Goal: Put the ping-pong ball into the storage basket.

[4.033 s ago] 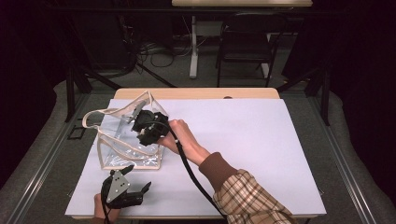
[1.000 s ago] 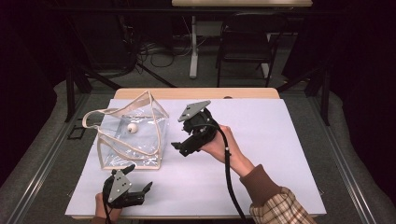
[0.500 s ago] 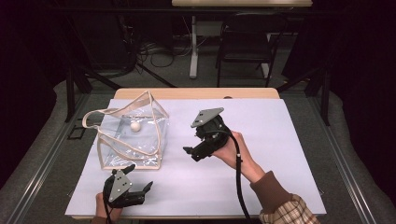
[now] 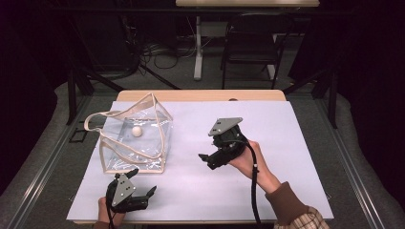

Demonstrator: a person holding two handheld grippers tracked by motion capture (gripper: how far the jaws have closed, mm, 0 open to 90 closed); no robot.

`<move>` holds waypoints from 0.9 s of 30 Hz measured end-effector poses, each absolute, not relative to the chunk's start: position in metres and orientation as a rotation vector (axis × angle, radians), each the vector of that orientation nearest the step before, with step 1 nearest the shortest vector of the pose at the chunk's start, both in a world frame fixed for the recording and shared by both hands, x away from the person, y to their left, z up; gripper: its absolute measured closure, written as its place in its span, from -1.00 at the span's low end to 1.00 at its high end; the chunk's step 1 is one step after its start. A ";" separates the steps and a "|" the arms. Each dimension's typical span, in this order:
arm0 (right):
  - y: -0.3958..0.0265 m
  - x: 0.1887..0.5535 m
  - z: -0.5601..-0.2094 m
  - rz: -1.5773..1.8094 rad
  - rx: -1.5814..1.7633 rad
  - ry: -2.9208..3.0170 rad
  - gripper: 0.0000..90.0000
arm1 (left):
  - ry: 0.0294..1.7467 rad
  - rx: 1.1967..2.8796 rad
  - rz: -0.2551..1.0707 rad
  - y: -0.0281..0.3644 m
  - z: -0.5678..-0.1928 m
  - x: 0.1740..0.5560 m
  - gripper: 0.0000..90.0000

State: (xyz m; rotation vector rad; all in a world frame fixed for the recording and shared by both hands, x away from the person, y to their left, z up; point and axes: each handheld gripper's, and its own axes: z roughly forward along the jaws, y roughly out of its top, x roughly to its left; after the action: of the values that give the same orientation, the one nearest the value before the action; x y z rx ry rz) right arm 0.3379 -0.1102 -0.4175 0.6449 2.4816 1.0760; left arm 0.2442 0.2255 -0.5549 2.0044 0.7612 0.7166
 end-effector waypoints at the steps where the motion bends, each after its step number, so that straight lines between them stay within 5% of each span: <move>1: -0.112 0.337 -0.418 1.072 0.649 2.477 -0.94 | 0.761 2.003 0.717 0.226 -0.555 0.244 -0.64; 27: -0.153 0.315 -0.440 1.071 0.661 2.412 -0.94 | 0.753 2.010 0.719 0.225 -0.554 0.244 -0.64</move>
State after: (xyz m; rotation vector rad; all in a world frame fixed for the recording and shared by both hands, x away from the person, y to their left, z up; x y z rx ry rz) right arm 0.3147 -0.1531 -0.4400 0.6610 2.4120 1.0713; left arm 0.2438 0.2253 -0.5542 2.0105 0.7530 0.7191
